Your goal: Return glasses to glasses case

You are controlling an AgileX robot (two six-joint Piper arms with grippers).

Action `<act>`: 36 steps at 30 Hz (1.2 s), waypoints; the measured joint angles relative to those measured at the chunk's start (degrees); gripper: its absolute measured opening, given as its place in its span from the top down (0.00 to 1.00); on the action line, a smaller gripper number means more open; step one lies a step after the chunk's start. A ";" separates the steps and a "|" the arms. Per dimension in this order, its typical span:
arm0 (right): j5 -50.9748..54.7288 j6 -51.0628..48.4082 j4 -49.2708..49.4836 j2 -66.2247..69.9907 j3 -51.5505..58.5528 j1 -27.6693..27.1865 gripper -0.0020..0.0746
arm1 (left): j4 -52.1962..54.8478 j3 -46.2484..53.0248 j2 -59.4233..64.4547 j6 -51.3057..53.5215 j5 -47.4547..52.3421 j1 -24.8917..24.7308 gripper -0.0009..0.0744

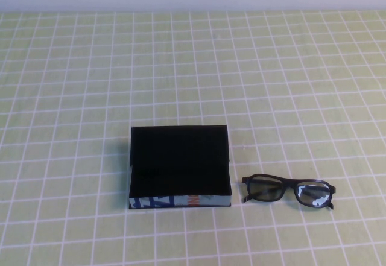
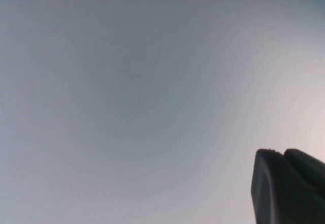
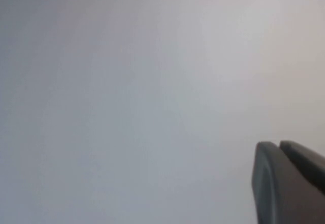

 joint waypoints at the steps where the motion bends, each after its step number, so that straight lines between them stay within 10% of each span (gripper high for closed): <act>1: 4.68 0.10 0.00 2.41 -1.58 0.00 1.00 | 0.00 -0.82 0.29 -0.35 3.61 0.00 0.99; 10: 29.51 -1.31 4.68 22.64 -4.31 4.58 1.00 | -3.73 -1.87 4.33 -6.67 29.20 0.00 0.99; 17: 46.03 -20.45 10.36 40.48 -6.57 7.45 1.00 | -11.85 -1.87 8.80 -2.10 39.45 0.00 0.99; 28: 47.36 -39.89 24.03 52.29 -8.34 7.48 1.00 | -38.41 -1.91 22.61 31.06 50.23 0.00 0.99; 36: 48.52 -59.13 29.98 57.61 -9.14 7.58 0.99 | -42.38 -8.18 31.60 36.81 60.31 0.00 0.99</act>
